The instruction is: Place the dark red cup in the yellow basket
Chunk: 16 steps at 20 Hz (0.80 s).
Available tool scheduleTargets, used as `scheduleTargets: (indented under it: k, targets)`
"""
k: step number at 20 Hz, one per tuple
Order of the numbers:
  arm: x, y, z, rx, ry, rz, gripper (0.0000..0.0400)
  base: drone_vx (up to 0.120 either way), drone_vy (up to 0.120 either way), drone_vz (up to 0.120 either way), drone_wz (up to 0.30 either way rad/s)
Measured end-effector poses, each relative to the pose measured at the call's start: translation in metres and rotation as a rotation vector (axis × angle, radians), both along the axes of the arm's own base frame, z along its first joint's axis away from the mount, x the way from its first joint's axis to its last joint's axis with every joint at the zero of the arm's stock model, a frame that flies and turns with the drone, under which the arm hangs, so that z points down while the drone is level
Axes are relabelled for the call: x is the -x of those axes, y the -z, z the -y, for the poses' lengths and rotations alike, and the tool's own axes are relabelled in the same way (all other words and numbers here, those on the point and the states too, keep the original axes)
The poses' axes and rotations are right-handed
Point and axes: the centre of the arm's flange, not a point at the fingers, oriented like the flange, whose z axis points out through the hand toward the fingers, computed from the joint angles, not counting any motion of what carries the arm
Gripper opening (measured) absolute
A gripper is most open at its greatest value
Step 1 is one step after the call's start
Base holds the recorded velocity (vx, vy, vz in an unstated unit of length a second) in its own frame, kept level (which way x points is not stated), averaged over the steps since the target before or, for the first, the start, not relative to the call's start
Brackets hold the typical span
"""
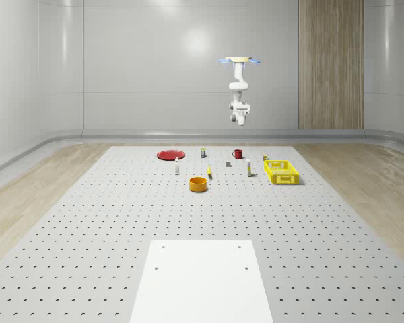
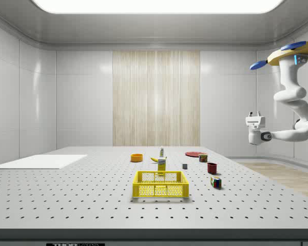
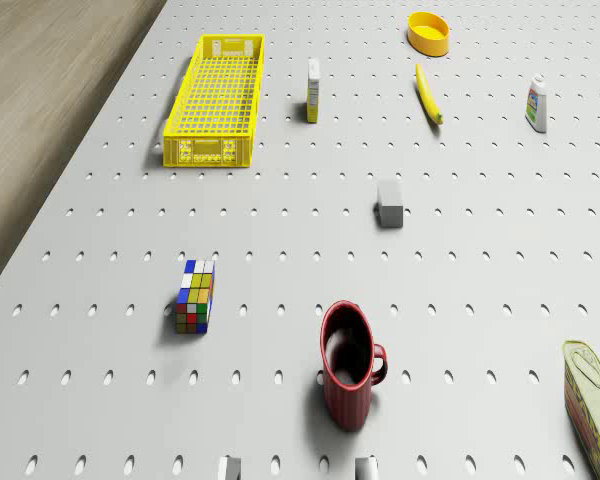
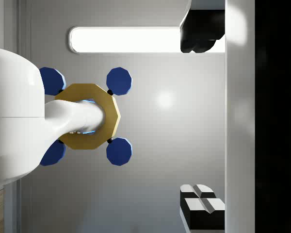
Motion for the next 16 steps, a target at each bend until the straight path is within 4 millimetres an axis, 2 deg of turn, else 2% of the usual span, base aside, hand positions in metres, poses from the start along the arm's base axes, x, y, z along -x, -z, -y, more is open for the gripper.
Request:
scheduleTargets:
  k: [6,8,12,16]
  targets:
    - [0.004,-0.043,0.0,0.0,0.0,0.005,0.04,0.0,-0.107,0.0,0.0]
    - [0.003,-0.056,0.0,0.0,0.0,0.006,0.04,0.12,-0.08,0.0,0.0]
    - [0.001,-0.075,0.0,0.0,0.0,0.009,0.04,0.12,0.0,0.0,0.0]
    - [0.001,-0.085,0.0,0.0,0.0,0.013,0.04,0.12,0.0,0.0,0.0]
